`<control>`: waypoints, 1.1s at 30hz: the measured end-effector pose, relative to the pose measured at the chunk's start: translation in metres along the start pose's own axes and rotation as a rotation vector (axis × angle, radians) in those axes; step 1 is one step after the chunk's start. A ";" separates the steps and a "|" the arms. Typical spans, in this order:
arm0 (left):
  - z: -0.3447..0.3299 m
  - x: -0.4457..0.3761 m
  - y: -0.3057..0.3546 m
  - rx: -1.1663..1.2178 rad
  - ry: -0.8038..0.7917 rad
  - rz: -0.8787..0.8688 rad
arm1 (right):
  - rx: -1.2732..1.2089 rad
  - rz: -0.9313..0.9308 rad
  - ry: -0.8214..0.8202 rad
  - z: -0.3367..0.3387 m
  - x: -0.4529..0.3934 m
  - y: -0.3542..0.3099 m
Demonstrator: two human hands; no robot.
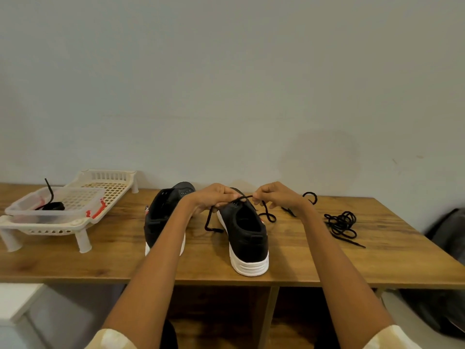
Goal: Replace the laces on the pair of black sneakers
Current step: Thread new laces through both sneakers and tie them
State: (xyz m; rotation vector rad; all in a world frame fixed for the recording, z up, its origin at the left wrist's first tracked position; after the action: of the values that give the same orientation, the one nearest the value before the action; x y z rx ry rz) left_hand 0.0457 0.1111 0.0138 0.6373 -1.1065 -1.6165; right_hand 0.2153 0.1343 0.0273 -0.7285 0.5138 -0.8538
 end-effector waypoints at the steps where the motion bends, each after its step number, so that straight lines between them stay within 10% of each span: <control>1: -0.001 0.001 0.002 -0.042 -0.003 -0.004 | -0.047 -0.015 -0.012 -0.003 0.000 0.002; 14: -0.003 -0.010 0.017 -0.255 0.245 -0.175 | -0.753 -0.050 0.713 0.049 0.018 0.032; 23: -0.004 -0.007 0.021 -0.258 0.253 -0.150 | 0.050 0.005 0.173 0.012 0.000 0.012; 28: -0.005 -0.004 0.022 -0.213 0.280 -0.132 | 0.057 0.068 -0.015 -0.010 -0.004 0.005; 33: -0.007 0.003 0.024 -0.173 0.274 -0.095 | -0.262 0.060 0.139 0.002 -0.003 0.010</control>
State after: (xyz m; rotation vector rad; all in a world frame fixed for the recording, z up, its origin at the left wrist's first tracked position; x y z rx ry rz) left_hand 0.0618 0.1046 0.0326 0.7789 -0.7375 -1.6274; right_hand 0.2199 0.1413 0.0217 -0.8915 0.7788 -0.7924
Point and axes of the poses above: each hand's wrist, its own x-axis away from the middle knuckle, its own z-axis out of the back of the hand, y = z × x, the point moved 6 cm from there along -x, towards the middle knuckle, and after that the axes turned 6 degrees about z, right-handed, at the moved point
